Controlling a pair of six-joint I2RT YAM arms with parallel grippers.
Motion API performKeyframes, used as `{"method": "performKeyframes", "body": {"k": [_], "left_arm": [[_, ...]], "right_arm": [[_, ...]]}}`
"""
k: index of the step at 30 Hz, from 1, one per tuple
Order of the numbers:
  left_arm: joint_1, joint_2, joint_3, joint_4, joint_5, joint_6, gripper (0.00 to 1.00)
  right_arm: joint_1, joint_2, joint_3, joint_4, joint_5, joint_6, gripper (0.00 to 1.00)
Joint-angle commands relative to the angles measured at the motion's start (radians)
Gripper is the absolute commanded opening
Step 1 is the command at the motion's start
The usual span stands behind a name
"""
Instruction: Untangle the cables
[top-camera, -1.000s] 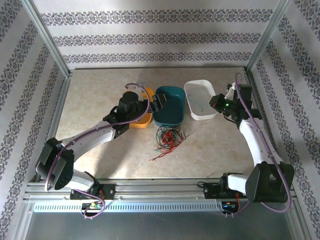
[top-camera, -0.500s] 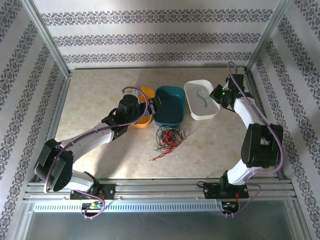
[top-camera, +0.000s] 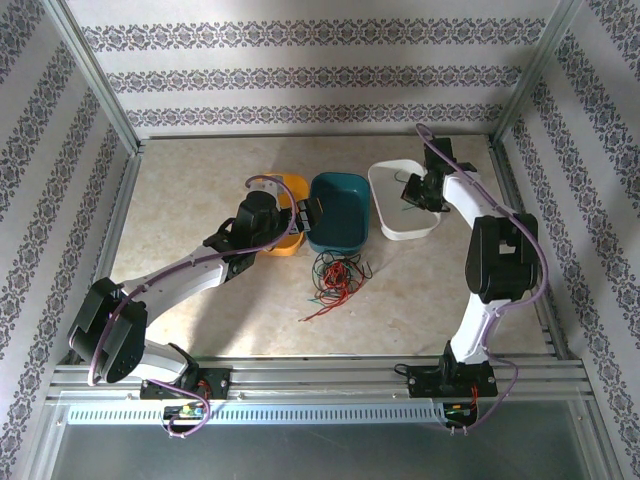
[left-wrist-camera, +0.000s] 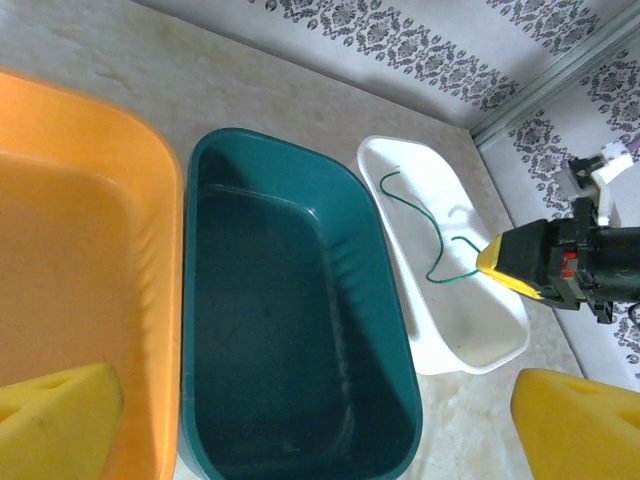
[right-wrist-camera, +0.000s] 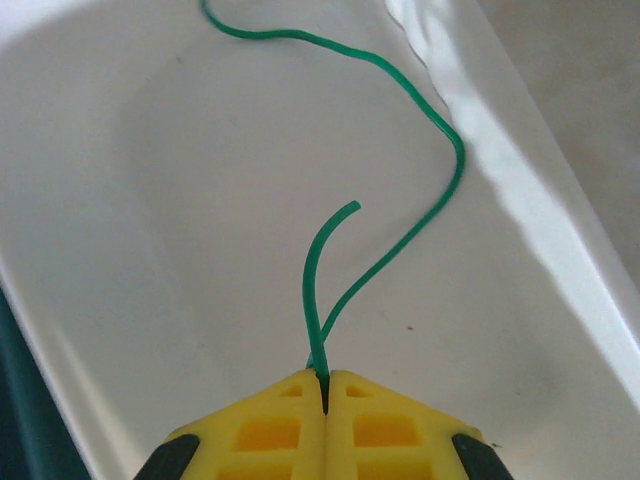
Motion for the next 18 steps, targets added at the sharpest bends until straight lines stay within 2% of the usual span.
{"method": "performKeyframes", "body": {"k": [1,6,10,13,18], "left_arm": [[0.009,0.006,0.013,-0.018,0.013,0.022,0.99],[0.009,0.016,0.034,-0.034,0.016,0.030,0.99],[0.009,0.016,0.045,-0.047,0.014,0.044,0.99],[0.009,0.013,0.050,-0.065,0.014,0.064,0.99],[0.009,0.006,0.057,-0.104,0.020,0.094,0.99]], "right_arm": [[0.019,0.023,0.040,-0.073,0.060,-0.033,0.00],[0.032,0.042,0.068,-0.095,0.049,-0.042,0.01],[0.045,0.010,0.071,-0.090,0.039,-0.039,0.31],[0.052,-0.040,0.065,-0.080,0.058,-0.037,0.43],[0.053,-0.139,0.054,-0.081,0.097,-0.048,0.54]]}}
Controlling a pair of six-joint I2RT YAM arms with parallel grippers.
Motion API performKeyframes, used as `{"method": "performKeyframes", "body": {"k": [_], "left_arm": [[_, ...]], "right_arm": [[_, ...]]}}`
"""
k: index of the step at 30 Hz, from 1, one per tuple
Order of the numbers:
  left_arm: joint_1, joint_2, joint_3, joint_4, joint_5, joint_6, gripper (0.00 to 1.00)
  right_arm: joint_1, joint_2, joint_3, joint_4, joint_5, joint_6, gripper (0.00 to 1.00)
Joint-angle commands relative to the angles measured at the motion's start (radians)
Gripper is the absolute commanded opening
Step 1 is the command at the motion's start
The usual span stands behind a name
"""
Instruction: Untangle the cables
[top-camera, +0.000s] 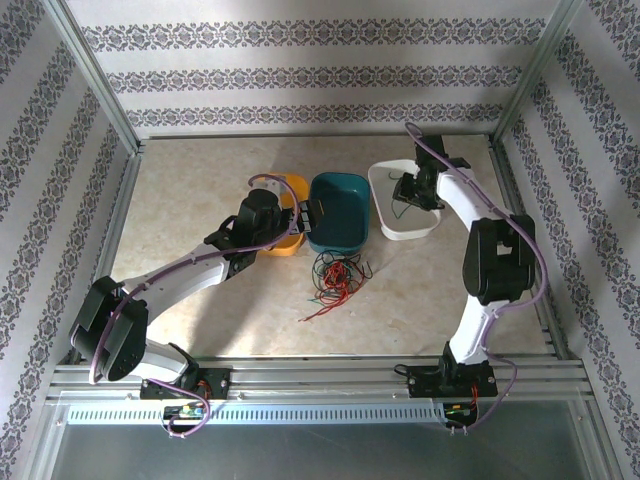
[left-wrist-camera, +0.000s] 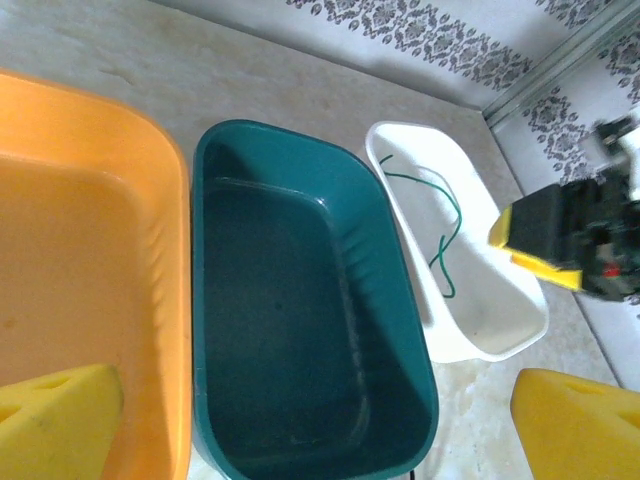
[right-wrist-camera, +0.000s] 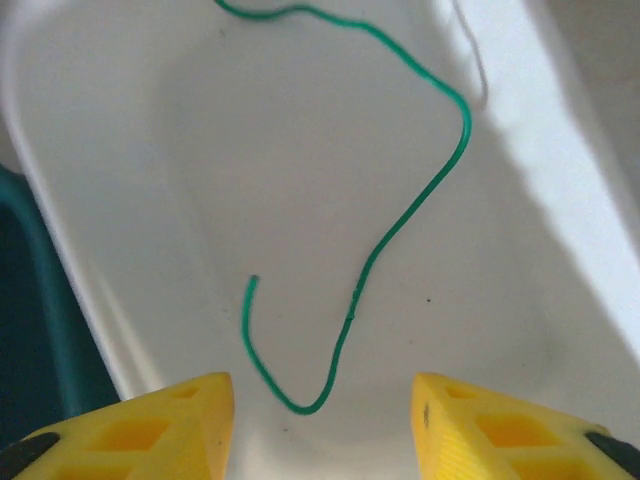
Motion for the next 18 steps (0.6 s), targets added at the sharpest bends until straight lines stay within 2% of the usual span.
{"method": "performKeyframes", "body": {"k": [1,5,8,11,13,18], "left_arm": [[0.009,-0.007,0.030,-0.058,0.023,0.050,0.99],[0.009,-0.013,0.028,-0.096,0.062,0.074,0.99],[0.007,-0.008,0.029,-0.141,0.109,0.093,0.99],[-0.003,0.008,0.027,-0.191,0.136,0.122,1.00],[-0.013,0.023,0.028,-0.222,0.155,0.144,1.00],[-0.034,0.060,0.022,-0.259,0.160,0.156,0.98]], "right_arm": [[0.009,-0.123,0.000,-0.012,0.059,-0.007,0.54],[0.033,-0.247,-0.068,-0.008,0.063,-0.015,0.55],[0.101,-0.358,-0.184,0.034,0.001,-0.027,0.54],[0.207,-0.428,-0.310,0.054,-0.095,-0.043,0.54],[0.290,-0.448,-0.386,0.052,-0.116,-0.053,0.54],[0.455,-0.439,-0.497,0.089,-0.188,-0.088,0.50]]}}
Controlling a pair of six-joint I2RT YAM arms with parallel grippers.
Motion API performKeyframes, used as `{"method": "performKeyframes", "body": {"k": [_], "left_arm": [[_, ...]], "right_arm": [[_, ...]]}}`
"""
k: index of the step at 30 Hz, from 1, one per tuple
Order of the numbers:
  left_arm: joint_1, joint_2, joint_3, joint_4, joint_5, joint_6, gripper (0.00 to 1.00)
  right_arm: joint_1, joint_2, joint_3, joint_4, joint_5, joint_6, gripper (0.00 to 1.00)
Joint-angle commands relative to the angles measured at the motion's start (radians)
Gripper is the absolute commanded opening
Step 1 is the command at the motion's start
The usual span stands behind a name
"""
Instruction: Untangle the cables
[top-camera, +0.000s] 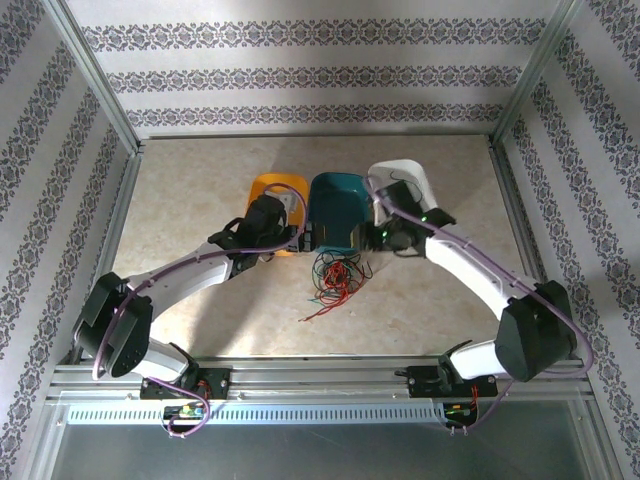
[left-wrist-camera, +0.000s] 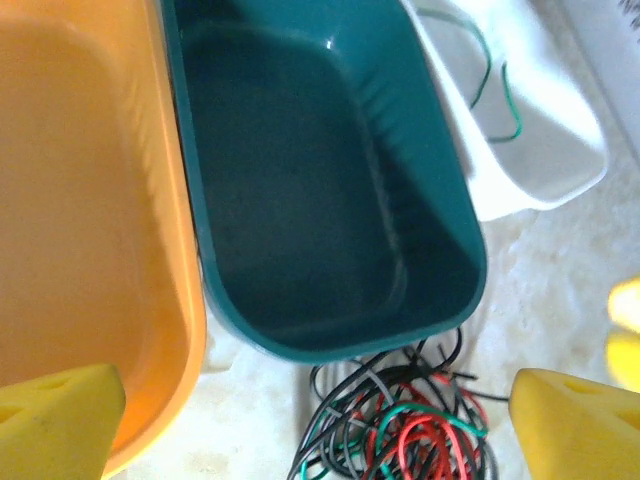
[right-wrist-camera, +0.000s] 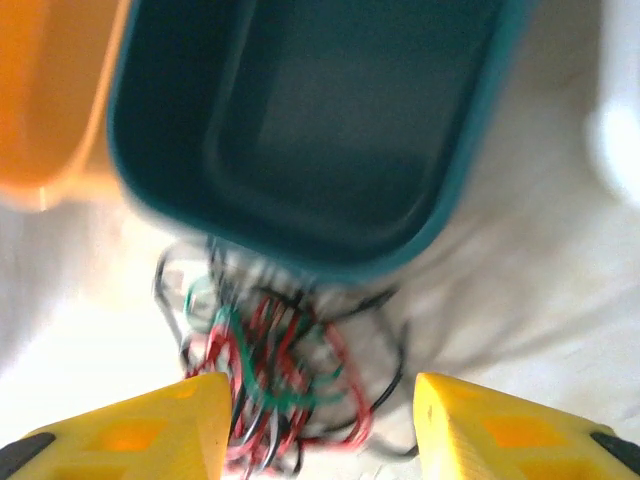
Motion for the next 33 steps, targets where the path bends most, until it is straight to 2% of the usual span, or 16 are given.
{"method": "performKeyframes", "body": {"k": [1,5,13,19,23,33], "left_arm": [[-0.019,0.029,0.022,-0.072,0.024,0.043,0.98],[-0.031,0.056,0.034,-0.095,0.028,0.057,0.97],[-0.066,0.105,0.054,-0.120,0.022,0.062,0.96],[-0.069,0.112,0.042,-0.114,-0.028,0.029,0.95],[-0.069,0.113,0.038,-0.113,-0.022,0.030,0.95],[-0.074,0.120,0.051,-0.145,-0.017,0.067,0.94]], "right_arm": [[0.067,0.016,-0.042,0.017,-0.089,-0.058,0.49],[0.118,0.044,-0.037,-0.008,-0.078,-0.116,0.47],[0.112,0.133,0.033,-0.009,-0.049,-0.161,0.42],[0.099,0.208,0.075,-0.010,-0.035,-0.184,0.40],[0.098,0.216,0.060,-0.013,-0.035,-0.186,0.36],[0.053,0.197,0.032,0.014,-0.018,-0.173,0.37]]}}
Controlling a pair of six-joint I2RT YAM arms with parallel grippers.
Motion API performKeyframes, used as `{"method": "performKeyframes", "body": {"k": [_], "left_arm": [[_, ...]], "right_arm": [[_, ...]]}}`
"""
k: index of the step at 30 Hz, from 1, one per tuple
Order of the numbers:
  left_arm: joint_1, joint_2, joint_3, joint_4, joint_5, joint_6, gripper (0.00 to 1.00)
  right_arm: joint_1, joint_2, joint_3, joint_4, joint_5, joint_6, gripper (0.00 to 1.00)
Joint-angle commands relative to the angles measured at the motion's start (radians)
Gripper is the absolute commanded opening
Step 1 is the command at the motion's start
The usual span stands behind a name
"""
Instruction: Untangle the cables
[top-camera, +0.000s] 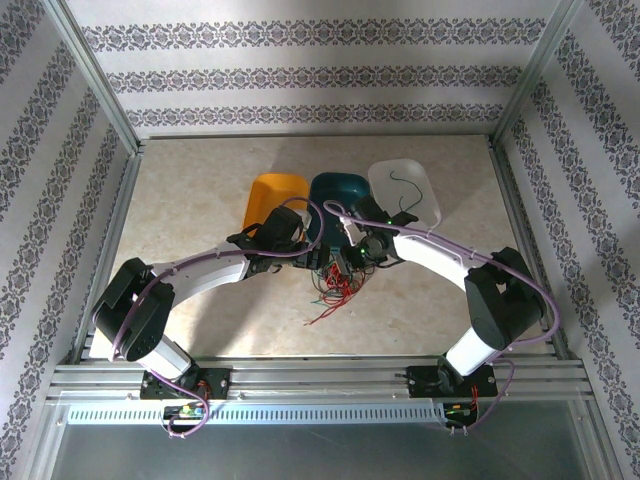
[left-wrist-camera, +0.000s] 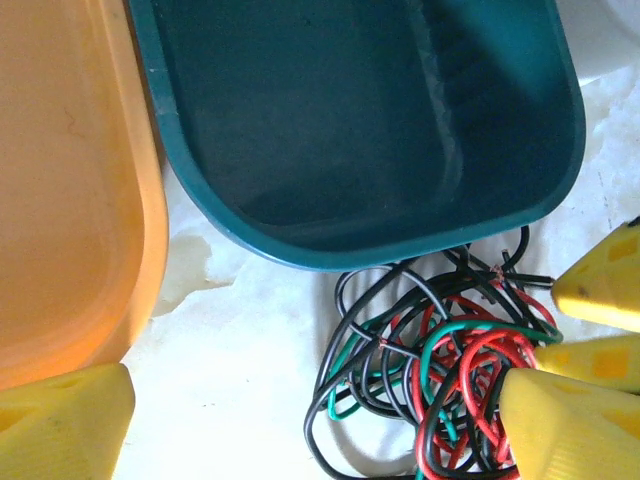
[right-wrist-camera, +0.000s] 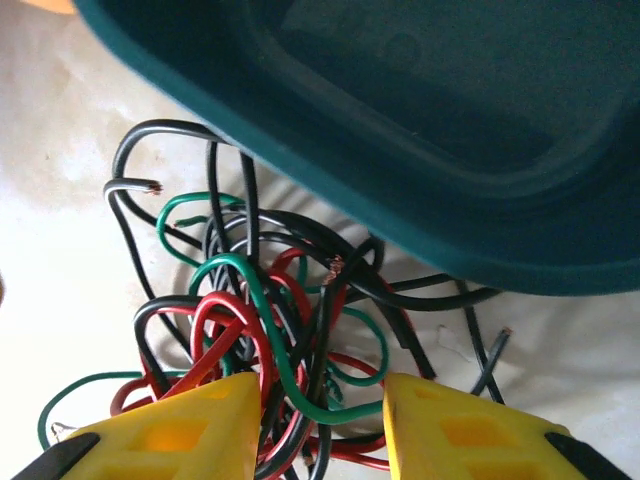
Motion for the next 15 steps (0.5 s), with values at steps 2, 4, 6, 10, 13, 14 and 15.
{"method": "performKeyframes", "body": {"k": [2,4,6,10,13,14,15], "left_arm": [[-0.021,0.020,0.034,-0.057,-0.004,0.035,0.94],[-0.028,0.025,0.040,-0.061,-0.002,0.043,0.94],[-0.035,0.032,0.043,-0.061,0.004,0.044,0.94],[-0.043,0.047,0.049,-0.061,0.011,0.043,0.93],[-0.045,0.055,0.053,-0.061,0.008,0.044,0.93],[-0.045,0.058,0.055,-0.063,0.009,0.043,0.93],[-0.045,0.058,0.057,-0.063,0.010,0.044,0.93]], "right_arm": [[-0.010,0.001,0.002,0.009,0.009,-0.010,0.37],[-0.008,0.010,0.001,0.013,-0.006,-0.008,0.36],[-0.002,0.018,0.000,0.017,-0.015,-0.002,0.37],[0.016,0.029,-0.012,0.028,-0.026,0.006,0.36],[0.017,0.031,-0.022,0.041,-0.034,0.016,0.31],[0.017,0.031,-0.025,0.045,-0.041,0.018,0.29],[0.017,0.034,-0.026,0.048,-0.048,0.019,0.27]]}}
